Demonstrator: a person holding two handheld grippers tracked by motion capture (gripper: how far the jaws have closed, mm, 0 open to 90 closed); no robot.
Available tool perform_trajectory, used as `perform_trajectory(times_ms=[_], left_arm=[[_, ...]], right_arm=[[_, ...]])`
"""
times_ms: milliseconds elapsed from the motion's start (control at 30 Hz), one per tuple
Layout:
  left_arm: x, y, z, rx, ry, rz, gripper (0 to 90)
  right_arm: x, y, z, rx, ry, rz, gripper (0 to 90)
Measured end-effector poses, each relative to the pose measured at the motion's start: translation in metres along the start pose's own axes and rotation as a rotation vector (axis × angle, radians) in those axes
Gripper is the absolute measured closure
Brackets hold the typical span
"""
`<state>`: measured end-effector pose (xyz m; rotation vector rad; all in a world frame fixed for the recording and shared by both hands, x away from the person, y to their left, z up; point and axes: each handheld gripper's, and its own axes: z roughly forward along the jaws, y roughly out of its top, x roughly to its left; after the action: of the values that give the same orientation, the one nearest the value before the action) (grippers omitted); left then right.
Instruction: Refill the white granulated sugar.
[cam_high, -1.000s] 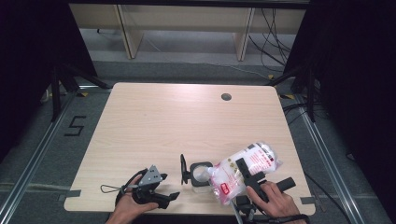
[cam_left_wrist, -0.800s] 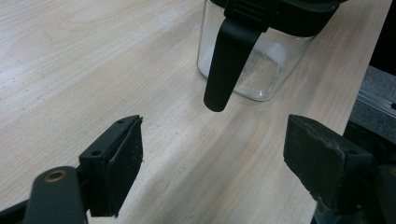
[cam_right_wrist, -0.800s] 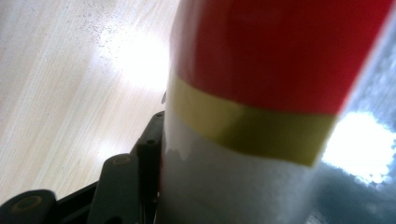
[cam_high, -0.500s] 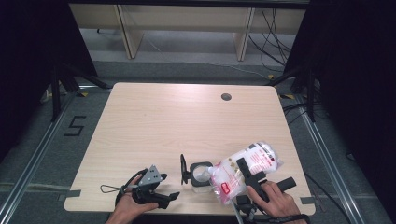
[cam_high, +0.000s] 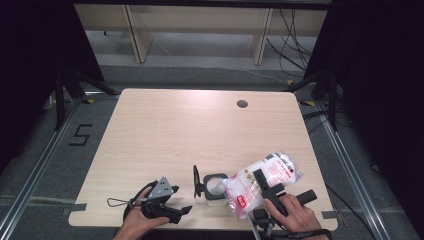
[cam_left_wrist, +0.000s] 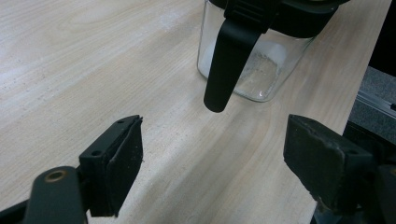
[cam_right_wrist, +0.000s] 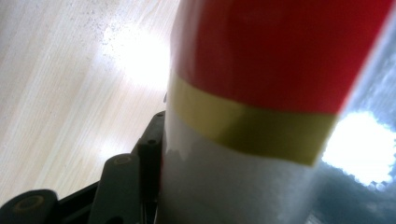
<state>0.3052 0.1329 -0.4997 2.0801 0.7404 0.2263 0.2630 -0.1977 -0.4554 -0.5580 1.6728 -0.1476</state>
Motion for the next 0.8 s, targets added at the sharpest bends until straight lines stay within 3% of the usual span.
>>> perform_trajectory(times_ms=[100, 133, 167, 267, 367, 433, 533, 600, 667, 700, 800], left_arm=[[0.0, 0.0, 0.0001, 0.0, 0.0, -0.001, 19.6], [0.0011, 0.0002, -0.0009, 0.015, -0.001, 0.017, 19.5], [-0.0013, -0.0005, 0.0001, 0.007, -0.001, -0.024, 19.5], [0.0011, 0.0003, -0.001, 0.014, -0.001, 0.017, 19.5], [0.0007, 0.0002, -0.0007, 0.006, 0.004, 0.008, 19.6], [0.0006, 0.0002, -0.0006, 0.006, 0.003, 0.008, 19.5], [0.0007, 0.0003, -0.0008, 0.005, 0.003, 0.008, 19.6], [-0.0013, -0.0003, -0.0002, -0.001, 0.0, -0.029, 19.5], [-0.0006, 0.0001, -0.001, 0.01, -0.009, -0.027, 19.5], [-0.0007, 0.0001, -0.0009, 0.008, -0.008, -0.027, 19.5], [-0.0008, 0.0002, -0.0011, 0.007, -0.009, -0.028, 19.6]], right_arm=[[-0.0001, 0.0, -0.0002, -0.004, 0.002, -0.004, 48.6], [0.0005, 0.0, -0.0006, -0.001, 0.002, 0.004, 48.7], [0.0, 0.0, -0.0005, -0.003, -0.002, 0.0, 48.7], [-0.0007, -0.0009, -0.001, 0.001, -0.01, 0.002, 48.8], [-0.0025, -0.0013, -0.001, 0.001, -0.014, -0.023, 48.9], [-0.0002, -0.0009, -0.0014, 0.003, -0.005, 0.015, 49.1], [-0.0011, -0.0006, -0.0015, -0.001, -0.009, 0.004, 49.1], [-0.0029, -0.0007, -0.0009, -0.009, -0.01, -0.029, 49.2], [-0.001, -0.0001, -0.0012, -0.01, -0.006, 0.002, 49.3], [-0.0029, -0.0007, -0.001, -0.01, -0.012, -0.028, 49.3], [-0.0011, 0.0, -0.0005, -0.009, -0.004, -0.001, 49.3]])
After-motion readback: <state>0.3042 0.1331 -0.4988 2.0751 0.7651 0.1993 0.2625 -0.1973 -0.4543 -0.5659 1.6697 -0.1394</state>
